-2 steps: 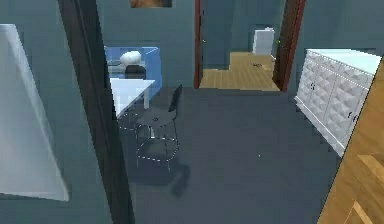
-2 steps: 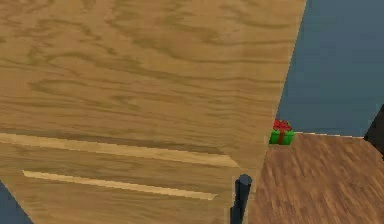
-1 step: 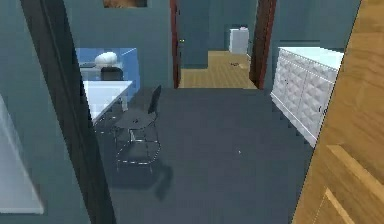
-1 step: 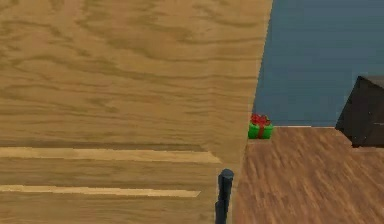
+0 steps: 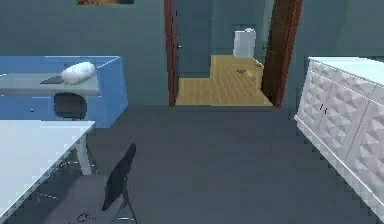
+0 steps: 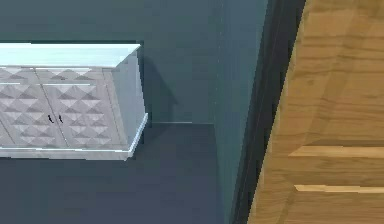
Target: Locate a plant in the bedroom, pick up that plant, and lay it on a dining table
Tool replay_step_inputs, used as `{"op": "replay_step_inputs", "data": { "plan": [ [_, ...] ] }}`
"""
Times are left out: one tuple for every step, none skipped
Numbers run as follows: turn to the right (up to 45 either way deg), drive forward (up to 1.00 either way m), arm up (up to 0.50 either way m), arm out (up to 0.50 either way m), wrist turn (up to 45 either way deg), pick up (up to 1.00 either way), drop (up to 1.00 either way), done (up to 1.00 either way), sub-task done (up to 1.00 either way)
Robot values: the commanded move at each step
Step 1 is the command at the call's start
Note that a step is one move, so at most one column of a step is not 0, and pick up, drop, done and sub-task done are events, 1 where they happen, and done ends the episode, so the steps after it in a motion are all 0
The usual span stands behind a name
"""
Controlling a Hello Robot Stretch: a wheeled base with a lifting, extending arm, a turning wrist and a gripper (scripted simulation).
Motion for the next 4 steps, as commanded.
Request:
{"op": "replay_step_inputs", "data": {
  "plan": [
    [3.0,0.0,0.0,0.0,0.0,0.0,0.0,0.0,0.0],
    [0.0,1.0,0.0,0.0,0.0,0.0,0.0,0.0,0.0],
    [15.0,0.0,0.0,0.0,0.0,0.0,0.0,0.0,0.0],
    [0.0,0.1,0.0,0.0,0.0,0.0,0.0,0.0,0.0]
  ]
}}
